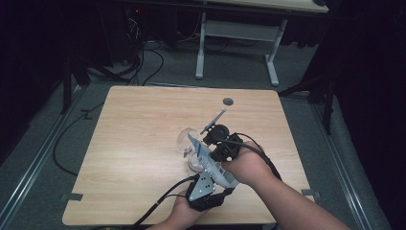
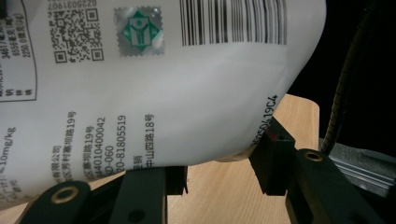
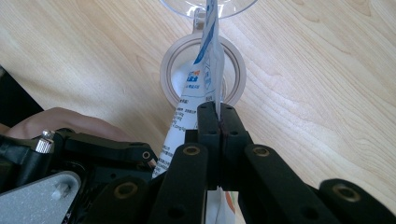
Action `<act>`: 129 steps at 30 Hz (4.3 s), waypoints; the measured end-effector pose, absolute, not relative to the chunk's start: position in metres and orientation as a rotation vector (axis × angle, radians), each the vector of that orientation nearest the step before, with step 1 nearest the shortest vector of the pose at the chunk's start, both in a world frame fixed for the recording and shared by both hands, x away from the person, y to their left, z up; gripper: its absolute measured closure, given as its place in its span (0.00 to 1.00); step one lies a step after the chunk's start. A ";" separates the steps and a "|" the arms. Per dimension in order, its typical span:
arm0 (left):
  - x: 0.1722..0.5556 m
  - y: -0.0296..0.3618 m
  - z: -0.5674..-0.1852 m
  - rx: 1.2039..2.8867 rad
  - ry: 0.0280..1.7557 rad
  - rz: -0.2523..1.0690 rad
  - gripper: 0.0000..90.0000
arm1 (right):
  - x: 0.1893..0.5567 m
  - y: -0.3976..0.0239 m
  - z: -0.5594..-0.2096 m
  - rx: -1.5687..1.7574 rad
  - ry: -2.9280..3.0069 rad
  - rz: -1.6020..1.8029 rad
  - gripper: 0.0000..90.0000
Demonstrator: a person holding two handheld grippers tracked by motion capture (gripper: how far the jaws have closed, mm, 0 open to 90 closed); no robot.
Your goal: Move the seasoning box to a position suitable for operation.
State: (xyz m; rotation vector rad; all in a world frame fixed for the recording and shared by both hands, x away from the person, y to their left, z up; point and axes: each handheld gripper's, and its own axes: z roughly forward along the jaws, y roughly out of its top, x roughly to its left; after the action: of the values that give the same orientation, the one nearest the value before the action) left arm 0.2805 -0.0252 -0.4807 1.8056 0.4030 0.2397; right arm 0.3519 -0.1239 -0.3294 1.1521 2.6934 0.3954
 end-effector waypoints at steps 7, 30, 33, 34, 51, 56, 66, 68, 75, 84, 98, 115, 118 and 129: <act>0.281 -0.025 -0.481 1.807 0.403 0.240 0.68 | 0.352 -0.124 -0.330 1.159 2.693 0.400 1.00; 0.281 -0.026 -0.478 1.800 0.400 0.239 0.67 | 0.353 -0.125 -0.327 1.142 2.689 0.404 1.00; 0.281 -0.027 -0.478 1.802 0.398 0.237 0.67 | 0.352 -0.125 -0.328 1.155 2.687 0.401 1.00; 0.281 -0.027 -0.478 1.802 0.397 0.237 0.68 | 0.352 -0.125 -0.328 1.156 2.687 0.400 1.00; 0.282 -0.028 -0.477 1.796 0.399 0.227 0.67 | 0.353 -0.126 -0.328 1.158 2.687 0.407 1.00; 0.282 -0.028 -0.477 1.796 0.399 0.228 0.68 | 0.353 -0.126 -0.329 1.150 2.689 0.411 1.00; 0.282 -0.027 -0.476 1.792 0.394 0.233 0.68 | 0.353 -0.125 -0.326 1.142 2.694 0.409 1.00; 0.282 -0.026 -0.476 1.793 0.392 0.238 0.68 | 0.353 -0.125 -0.326 1.141 2.697 0.419 1.00; 0.282 -0.025 -0.476 1.797 0.391 0.240 0.68 | 0.355 -0.124 -0.326 1.126 2.705 0.421 1.00; 0.282 -0.025 -0.476 1.796 0.392 0.241 0.68 | 0.355 -0.124 -0.326 1.118 2.711 0.419 1.00; 0.282 -0.025 -0.476 1.792 0.397 0.239 0.68 | 0.355 -0.123 -0.326 1.123 2.711 0.419 1.00; 0.282 -0.025 -0.476 1.786 0.399 0.233 0.67 | 0.355 -0.123 -0.327 1.115 2.710 0.416 1.00; 0.282 -0.025 -0.476 1.786 0.399 0.234 0.67 | 0.355 -0.123 -0.327 1.114 2.710 0.418 1.00; 0.281 -0.025 -0.476 1.780 0.395 0.229 0.67 | 0.355 -0.124 -0.326 1.110 2.711 0.419 1.00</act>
State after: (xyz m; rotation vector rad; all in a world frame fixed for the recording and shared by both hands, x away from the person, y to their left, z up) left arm 0.2812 -0.0254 -0.4756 1.7802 0.3950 0.2293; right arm 0.3545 -0.1237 -0.3262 1.1095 2.7113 0.4189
